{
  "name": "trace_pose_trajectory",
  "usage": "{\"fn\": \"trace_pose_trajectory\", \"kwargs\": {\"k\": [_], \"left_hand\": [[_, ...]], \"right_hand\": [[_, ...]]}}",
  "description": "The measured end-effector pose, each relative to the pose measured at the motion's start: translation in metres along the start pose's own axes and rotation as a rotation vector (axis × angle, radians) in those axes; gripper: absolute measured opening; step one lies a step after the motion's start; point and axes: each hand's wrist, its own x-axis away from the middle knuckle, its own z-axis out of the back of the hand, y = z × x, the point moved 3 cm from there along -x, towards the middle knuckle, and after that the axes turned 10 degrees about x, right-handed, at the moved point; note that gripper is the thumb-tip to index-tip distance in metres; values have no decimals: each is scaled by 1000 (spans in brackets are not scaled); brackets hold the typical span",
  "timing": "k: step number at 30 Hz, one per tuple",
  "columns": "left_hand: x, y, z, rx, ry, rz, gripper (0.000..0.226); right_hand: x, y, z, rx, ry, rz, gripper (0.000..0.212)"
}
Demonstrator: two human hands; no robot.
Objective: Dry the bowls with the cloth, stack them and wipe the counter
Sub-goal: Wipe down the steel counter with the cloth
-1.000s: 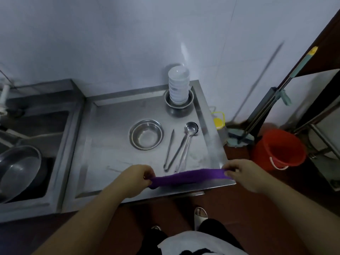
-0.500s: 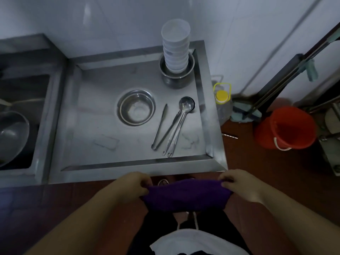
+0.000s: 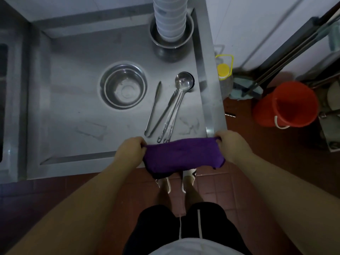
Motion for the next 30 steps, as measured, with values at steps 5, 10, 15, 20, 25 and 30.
{"fn": "trace_pose_trajectory", "kwargs": {"k": [5,10,15,20,25,30], "left_hand": [[-1,-5,-18,29,51,101,20],[10,-7,-27,49,69,201,38],[23,-3,-12,80,59,211,39],[37,8,16,82,94,244,42],[36,21,33,24,124,168,45],[11,36,38,-80,104,54,44]], "right_hand": [[0,-6,-8,189,67,-13,20],[6,-11,-9,255,116,-17,23],[11,-22,6,128,81,-60,28],[8,-50,26,-120,22,-81,30],[-9,-81,37,-255,-48,-68,32],[-34,-105,39,-335,-82,-119,36]]}}
